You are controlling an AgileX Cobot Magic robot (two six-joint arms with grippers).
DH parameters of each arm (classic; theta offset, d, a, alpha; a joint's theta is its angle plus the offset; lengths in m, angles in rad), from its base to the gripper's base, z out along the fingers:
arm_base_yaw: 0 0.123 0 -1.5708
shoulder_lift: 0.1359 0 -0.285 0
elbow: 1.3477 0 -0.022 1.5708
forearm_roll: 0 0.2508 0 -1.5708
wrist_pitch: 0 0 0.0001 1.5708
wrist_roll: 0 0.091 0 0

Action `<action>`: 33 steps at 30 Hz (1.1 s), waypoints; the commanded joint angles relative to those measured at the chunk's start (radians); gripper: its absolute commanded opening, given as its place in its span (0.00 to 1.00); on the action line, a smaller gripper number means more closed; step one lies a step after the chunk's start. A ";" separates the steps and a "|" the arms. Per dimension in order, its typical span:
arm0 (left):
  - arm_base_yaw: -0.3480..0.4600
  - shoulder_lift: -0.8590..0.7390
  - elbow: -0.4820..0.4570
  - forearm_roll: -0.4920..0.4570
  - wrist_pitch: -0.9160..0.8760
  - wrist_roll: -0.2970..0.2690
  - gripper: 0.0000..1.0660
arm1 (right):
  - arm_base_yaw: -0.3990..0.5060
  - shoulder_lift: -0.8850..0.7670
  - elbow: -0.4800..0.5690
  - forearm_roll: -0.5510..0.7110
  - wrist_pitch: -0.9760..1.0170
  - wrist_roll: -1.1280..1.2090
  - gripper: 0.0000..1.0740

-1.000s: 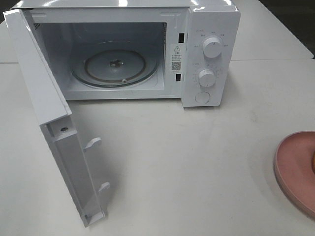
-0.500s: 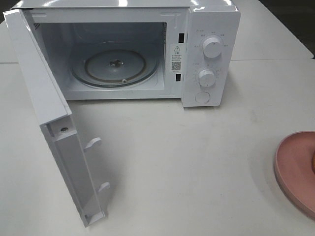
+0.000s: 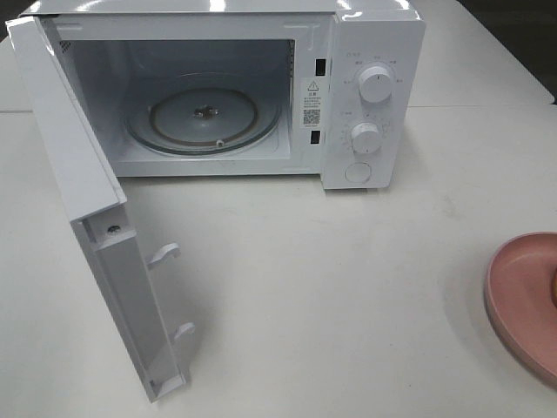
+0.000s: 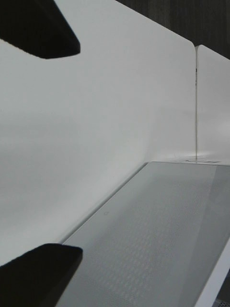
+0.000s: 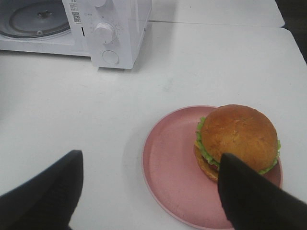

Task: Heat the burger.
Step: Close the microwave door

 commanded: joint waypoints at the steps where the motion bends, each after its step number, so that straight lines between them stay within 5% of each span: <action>1: 0.003 0.031 -0.009 -0.001 -0.045 -0.004 0.84 | -0.003 -0.028 0.003 0.003 -0.014 -0.009 0.70; 4: 0.003 0.080 -0.010 -0.002 -0.076 -0.004 0.70 | -0.003 -0.028 0.003 0.003 -0.014 -0.009 0.70; 5: 0.003 0.118 -0.010 -0.002 -0.109 -0.004 0.56 | -0.003 -0.028 0.003 0.003 -0.014 -0.009 0.70; 6: 0.003 0.118 -0.010 -0.002 -0.109 -0.004 0.56 | -0.003 -0.028 0.003 0.003 -0.014 -0.009 0.70; 8: 0.003 0.174 -0.010 -0.003 -0.163 -0.004 0.38 | -0.003 -0.028 0.003 0.003 -0.014 -0.009 0.70; 16: 0.003 0.345 0.029 -0.003 -0.352 -0.004 0.04 | -0.003 -0.028 0.003 0.003 -0.014 -0.009 0.70; 22: 0.003 0.444 0.086 -0.004 -0.543 -0.004 0.00 | -0.003 -0.028 0.003 0.003 -0.014 -0.009 0.70; 33: 0.003 0.700 0.292 -0.007 -1.156 -0.004 0.00 | -0.003 -0.028 0.003 0.003 -0.014 -0.009 0.70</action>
